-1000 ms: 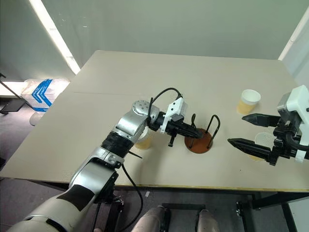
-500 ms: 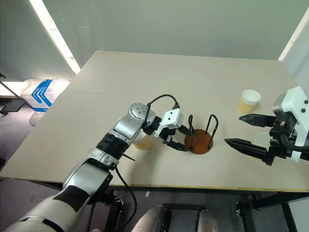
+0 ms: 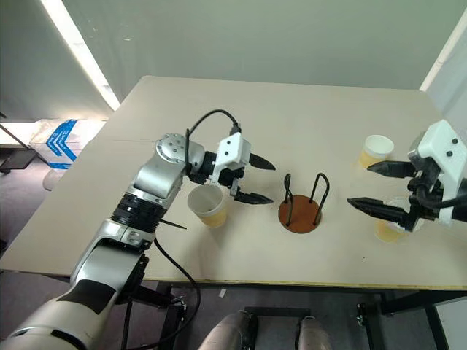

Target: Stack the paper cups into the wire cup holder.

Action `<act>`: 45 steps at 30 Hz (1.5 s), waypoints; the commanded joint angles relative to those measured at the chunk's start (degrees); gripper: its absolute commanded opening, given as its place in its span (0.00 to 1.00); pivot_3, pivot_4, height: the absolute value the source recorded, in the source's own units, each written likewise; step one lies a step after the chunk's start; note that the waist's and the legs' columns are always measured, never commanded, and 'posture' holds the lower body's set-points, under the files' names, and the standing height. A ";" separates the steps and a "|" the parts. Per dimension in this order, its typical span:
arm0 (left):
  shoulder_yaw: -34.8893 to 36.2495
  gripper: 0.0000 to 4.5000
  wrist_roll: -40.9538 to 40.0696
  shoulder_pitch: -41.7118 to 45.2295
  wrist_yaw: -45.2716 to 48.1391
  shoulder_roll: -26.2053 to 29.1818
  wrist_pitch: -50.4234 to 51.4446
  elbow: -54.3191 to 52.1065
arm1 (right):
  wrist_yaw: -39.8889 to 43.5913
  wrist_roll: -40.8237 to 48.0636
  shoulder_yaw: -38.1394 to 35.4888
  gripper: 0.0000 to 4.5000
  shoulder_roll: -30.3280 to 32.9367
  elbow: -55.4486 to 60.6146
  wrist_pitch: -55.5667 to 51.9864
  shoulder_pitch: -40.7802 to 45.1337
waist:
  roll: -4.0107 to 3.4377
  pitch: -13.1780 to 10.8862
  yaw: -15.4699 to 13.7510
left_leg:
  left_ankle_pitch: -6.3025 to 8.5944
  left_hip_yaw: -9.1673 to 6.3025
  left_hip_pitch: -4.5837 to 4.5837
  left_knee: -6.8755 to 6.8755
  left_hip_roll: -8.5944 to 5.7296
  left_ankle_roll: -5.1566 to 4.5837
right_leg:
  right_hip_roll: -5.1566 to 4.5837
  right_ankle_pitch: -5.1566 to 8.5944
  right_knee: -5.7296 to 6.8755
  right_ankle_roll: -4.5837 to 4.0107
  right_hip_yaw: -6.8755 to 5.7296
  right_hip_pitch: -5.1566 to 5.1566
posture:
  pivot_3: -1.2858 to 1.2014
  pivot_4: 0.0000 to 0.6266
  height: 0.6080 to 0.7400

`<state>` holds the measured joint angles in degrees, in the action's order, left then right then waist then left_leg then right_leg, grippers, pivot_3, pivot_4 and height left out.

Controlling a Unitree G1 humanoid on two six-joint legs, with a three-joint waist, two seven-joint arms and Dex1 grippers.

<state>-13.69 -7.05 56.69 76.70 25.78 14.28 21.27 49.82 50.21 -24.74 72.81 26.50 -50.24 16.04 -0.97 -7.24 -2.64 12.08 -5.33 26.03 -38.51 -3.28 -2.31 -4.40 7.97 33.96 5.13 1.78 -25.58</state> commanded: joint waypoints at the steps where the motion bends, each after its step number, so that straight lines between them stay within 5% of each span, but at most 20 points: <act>1: 5.04 1.00 -3.29 0.49 -1.89 2.46 3.38 -3.95 | 2.92 -8.88 9.98 0.94 1.09 -8.37 7.63 10.39 | 0.00 0.00 0.33 | 0.00 0.00 0.00 -0.01 0.01 0.00 | 0.00 -0.01 0.02 0.00 -0.01 -0.01 | 0.52 0.24 1.00; 7: 9.34 1.00 -6.01 -0.69 -5.98 5.80 8.73 -7.32 | 11.99 -34.58 33.21 0.94 -3.94 -32.05 25.63 30.22 | -0.01 -0.01 1.26 | 0.00 -0.07 -0.09 -0.03 0.08 -0.10 | 0.02 -0.17 0.03 -0.14 -0.08 0.02 | 0.52 0.24 1.00; 14: 11.84 1.00 -7.31 -3.30 -10.94 7.93 13.03 -11.08 | 14.96 -51.22 43.35 0.94 -16.97 -63.79 41.85 48.48 | -0.08 -0.02 1.47 | -0.12 -0.09 -0.03 0.05 0.10 -0.15 | 0.01 -0.47 0.05 -0.50 -0.13 -0.14 | 0.52 0.24 1.00; 22: 12.54 1.00 -8.86 -6.07 -14.12 9.71 16.53 -15.96 | 9.68 -65.01 48.04 0.94 -25.47 -90.40 55.68 58.69 | -0.10 -0.03 1.08 | -0.38 -0.20 -0.02 0.42 0.13 0.38 | 0.01 -0.52 0.08 -0.97 -0.24 -0.30 | 0.52 0.24 1.00; 35: 12.06 1.00 -9.90 -8.08 -16.39 11.51 17.90 -18.95 | -0.54 -74.05 47.57 0.94 -30.65 -101.35 58.25 61.25 | -0.14 -0.05 1.12 | -0.17 -0.21 -0.05 0.54 0.17 0.47 | 0.02 -0.50 0.12 -1.26 -0.24 -0.37 | 0.52 0.24 1.00; 45: 12.03 1.00 -10.22 -7.89 -16.26 12.09 17.49 -18.07 | -1.38 -73.54 45.53 0.21 -32.02 -101.27 58.46 60.66 | -0.14 -0.05 1.12 | 0.06 -0.24 -0.06 0.55 0.17 0.91 | 0.03 -0.43 0.13 -1.50 -0.26 -0.37 | 0.52 0.24 1.00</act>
<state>-2.93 -16.50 48.09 60.67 37.08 32.39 4.59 48.94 -23.84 22.46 40.50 -75.53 7.66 75.20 -1.11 -7.29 -1.52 12.14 -5.57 25.98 -37.96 -3.10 -1.40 -4.37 7.55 34.09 3.62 1.52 -25.95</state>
